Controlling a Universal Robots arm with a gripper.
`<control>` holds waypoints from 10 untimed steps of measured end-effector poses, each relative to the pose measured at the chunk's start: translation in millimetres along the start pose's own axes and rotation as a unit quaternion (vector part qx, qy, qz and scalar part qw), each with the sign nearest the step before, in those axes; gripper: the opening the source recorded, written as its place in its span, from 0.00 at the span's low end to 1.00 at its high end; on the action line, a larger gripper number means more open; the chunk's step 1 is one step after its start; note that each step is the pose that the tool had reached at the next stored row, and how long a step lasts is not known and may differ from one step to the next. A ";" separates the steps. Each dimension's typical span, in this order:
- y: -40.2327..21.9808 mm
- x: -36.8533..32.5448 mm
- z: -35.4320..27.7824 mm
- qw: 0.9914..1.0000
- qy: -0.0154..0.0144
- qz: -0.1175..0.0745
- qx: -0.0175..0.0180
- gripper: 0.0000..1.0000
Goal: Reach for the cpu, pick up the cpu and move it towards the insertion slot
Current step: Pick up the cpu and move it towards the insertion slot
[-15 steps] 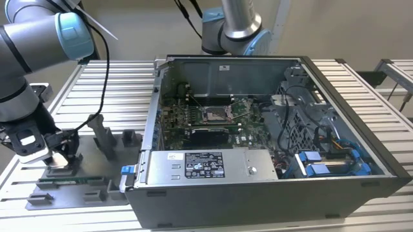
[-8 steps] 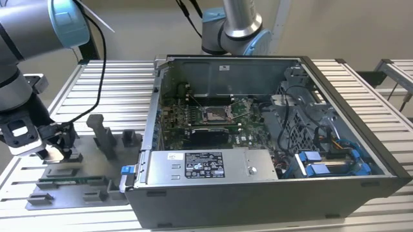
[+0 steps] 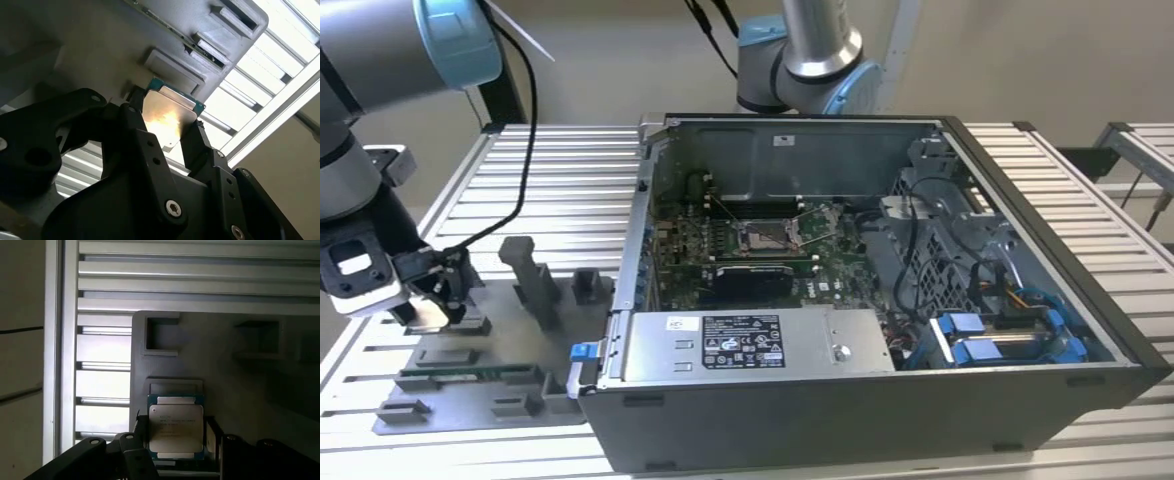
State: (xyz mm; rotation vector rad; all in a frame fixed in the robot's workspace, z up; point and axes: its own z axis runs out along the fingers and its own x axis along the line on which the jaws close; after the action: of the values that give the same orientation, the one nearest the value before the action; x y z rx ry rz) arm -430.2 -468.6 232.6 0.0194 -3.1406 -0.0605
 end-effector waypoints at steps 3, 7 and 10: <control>0.2 0.0 -4.7 1.000 0.000 0.000 0.000 0.00; 0.3 0.0 -7.0 1.000 0.000 0.001 0.000 0.00; 0.2 -0.1 -7.1 1.000 0.000 0.000 0.000 0.00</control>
State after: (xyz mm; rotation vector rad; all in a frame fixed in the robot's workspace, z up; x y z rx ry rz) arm -430.1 -468.7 239.7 0.0180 -3.1406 -0.0606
